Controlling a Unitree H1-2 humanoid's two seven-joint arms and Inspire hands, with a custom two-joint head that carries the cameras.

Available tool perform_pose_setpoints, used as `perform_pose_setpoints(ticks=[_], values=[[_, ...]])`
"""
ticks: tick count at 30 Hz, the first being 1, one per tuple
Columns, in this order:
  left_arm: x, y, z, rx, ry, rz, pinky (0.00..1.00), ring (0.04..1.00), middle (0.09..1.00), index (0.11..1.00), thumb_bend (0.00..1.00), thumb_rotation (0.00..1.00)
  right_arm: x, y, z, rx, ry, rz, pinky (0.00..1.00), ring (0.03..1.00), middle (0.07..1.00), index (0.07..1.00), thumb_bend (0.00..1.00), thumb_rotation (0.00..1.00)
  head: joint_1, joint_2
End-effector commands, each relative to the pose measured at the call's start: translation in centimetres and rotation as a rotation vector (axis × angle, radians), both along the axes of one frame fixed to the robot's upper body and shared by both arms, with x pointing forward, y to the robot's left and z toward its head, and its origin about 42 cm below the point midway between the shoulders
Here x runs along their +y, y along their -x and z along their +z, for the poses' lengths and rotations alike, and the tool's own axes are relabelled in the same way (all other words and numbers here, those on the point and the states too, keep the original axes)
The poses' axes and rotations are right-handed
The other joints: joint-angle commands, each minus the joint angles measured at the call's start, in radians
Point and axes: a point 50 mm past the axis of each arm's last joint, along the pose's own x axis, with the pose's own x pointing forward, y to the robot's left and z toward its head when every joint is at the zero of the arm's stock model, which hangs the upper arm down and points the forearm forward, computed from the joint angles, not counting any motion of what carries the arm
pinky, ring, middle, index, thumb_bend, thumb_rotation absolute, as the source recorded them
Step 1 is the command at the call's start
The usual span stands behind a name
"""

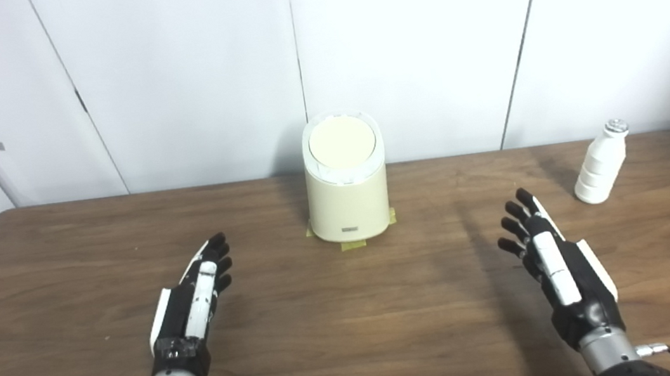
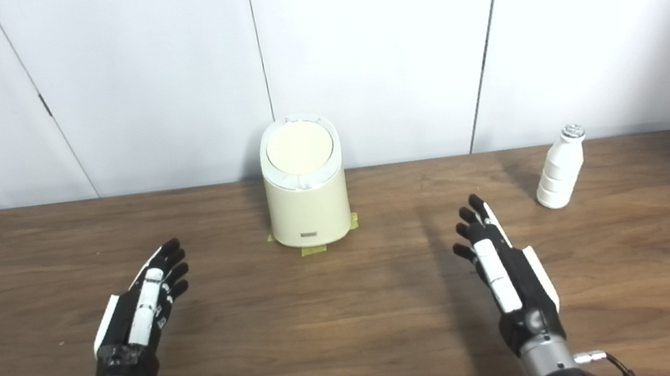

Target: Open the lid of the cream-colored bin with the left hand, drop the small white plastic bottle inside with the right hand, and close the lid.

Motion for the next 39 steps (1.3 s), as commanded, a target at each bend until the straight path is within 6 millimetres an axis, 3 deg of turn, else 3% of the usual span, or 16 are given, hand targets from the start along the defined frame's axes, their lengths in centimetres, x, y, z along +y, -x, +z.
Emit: perform_pose_setpoints(ticks=[1, 13, 18, 24, 27, 33, 39], values=[[-0.2, -0.8, 2.1, -0.085, -0.012, -0.016, 0.93, 0.927, 0.932, 0.942, 0.41, 0.87, 0.1, -0.4, 1.6, -0.090, 0.006, 0.008, 0.88, 0.942, 0.965, 0.977, 0.66, 0.92, -0.002, 0.002], [-0.2, -0.8, 2.1, -0.082, -0.014, -0.013, 0.93, 0.921, 0.929, 0.936, 0.44, 0.85, 0.1, -0.5, 1.7, -0.082, -0.004, 0.010, 0.88, 0.947, 0.963, 0.973, 0.68, 0.92, -0.002, 0.002], [-0.3, -0.6, 2.4, -0.086, -0.011, -0.020, 0.93, 0.925, 0.929, 0.939, 0.41, 0.85, 0.0, -0.4, 1.9, -0.081, -0.004, 0.008, 0.88, 0.944, 0.960, 0.971, 0.68, 0.91, -0.001, 0.006], [-0.6, -0.3, 2.8, -0.080, -0.071, -0.023, 0.91, 0.921, 0.920, 0.942, 0.48, 0.73, -0.3, -0.3, 1.7, -0.071, -0.017, 0.006, 0.87, 0.942, 0.962, 0.971, 0.68, 0.90, 0.018, -0.011], [-0.7, -0.4, 3.1, -0.096, -0.088, -0.032, 0.92, 0.930, 0.931, 0.956, 0.47, 0.65, -0.6, -0.4, 1.4, -0.069, -0.019, 0.001, 0.86, 0.936, 0.956, 0.968, 0.68, 0.90, 0.031, -0.019], [-1.4, -2.1, 6.3, -0.162, -0.228, 0.021, 0.87, 0.884, 0.873, 0.915, 0.61, 0.47, -1.5, -0.7, 0.6, -0.082, -0.028, 0.003, 0.85, 0.940, 0.962, 0.982, 0.69, 0.90, 0.031, -0.046], [-1.8, -5.5, 11.0, -0.264, -0.324, 0.008, 0.82, 0.851, 0.871, 0.917, 0.74, 0.29, -1.6, -0.8, 0.2, -0.075, -0.047, -0.005, 0.85, 0.929, 0.952, 0.985, 0.70, 0.89, 0.029, -0.050]])
